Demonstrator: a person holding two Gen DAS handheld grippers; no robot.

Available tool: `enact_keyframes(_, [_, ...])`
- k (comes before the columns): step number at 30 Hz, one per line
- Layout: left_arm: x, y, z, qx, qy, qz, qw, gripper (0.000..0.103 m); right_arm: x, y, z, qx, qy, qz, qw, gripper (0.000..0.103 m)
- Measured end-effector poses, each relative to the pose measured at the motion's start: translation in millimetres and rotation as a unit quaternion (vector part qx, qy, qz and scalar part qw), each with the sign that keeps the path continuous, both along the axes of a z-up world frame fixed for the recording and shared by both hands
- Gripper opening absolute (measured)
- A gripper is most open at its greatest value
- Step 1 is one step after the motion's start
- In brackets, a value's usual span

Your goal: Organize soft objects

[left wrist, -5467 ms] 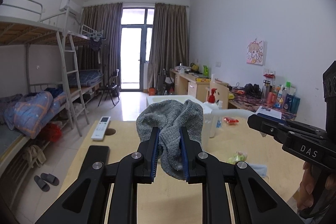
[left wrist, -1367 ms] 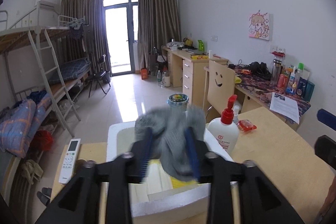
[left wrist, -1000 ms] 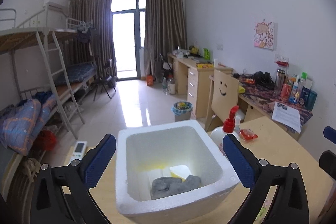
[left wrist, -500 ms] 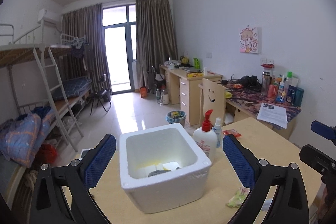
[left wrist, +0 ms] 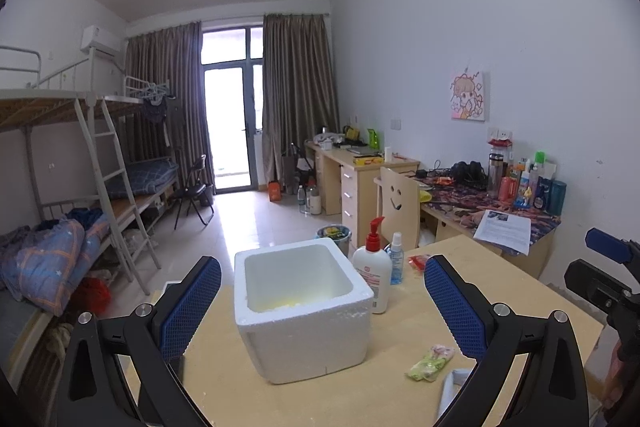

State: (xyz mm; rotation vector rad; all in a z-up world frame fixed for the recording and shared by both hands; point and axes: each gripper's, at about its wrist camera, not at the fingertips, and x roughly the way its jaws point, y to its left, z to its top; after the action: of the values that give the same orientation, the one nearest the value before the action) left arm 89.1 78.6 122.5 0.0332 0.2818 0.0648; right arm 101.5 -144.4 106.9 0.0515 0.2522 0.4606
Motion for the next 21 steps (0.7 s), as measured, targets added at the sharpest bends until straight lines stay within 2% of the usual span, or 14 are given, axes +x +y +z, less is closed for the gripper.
enact_keyframes(11, [-40, -26, -2, 0.01, -0.014, 0.0, 0.9999, 0.102, -29, -17, -8, 0.0, -0.007, 0.011, 1.0, 0.103])
enact_keyframes(21, [-65, -39, -20, -0.009, -0.017, -0.002, 0.9998, 0.102, -53, -41, -21, 0.004, -0.033, 0.012, 0.999, 0.103])
